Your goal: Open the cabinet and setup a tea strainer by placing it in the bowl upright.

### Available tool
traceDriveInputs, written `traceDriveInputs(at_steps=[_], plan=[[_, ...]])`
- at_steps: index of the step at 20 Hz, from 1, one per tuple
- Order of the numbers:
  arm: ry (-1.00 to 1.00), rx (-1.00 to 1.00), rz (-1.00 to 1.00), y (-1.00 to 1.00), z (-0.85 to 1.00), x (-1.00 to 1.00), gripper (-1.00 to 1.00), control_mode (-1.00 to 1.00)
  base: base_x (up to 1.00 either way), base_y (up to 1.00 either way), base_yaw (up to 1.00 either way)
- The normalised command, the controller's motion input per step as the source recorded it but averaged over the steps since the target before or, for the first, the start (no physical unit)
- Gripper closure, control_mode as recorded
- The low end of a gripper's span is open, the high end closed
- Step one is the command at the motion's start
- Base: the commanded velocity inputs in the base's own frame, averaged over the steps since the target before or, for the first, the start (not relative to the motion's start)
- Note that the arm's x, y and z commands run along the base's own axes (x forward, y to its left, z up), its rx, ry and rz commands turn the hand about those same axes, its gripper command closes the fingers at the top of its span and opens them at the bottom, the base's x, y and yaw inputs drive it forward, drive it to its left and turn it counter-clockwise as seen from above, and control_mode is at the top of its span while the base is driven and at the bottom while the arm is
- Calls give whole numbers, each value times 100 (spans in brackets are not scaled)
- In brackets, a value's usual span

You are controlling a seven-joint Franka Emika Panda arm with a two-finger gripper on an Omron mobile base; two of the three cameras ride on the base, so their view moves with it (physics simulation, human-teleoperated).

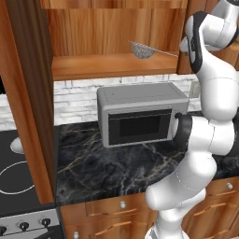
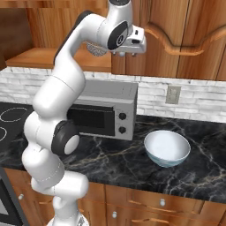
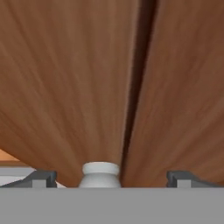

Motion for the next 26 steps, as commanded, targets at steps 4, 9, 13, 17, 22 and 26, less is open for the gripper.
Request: traceDriveInputs(at_steps=[4,9,13,17,22,26], plan=[[0,0,0,12,0,0,100,-100,0,0,0],[0,0,0,7,0,0,100,-100,0,0,0],[0,0,0,3,0,0,100,-100,0,0,0],[-1,2,0,-13,-6,-2,100,-100,0,0,0],[-19,12,1,-41,1,-46,100,-100,0,0,0],[-17,10,0,-38,18,-62,100,-100,0,0,0]])
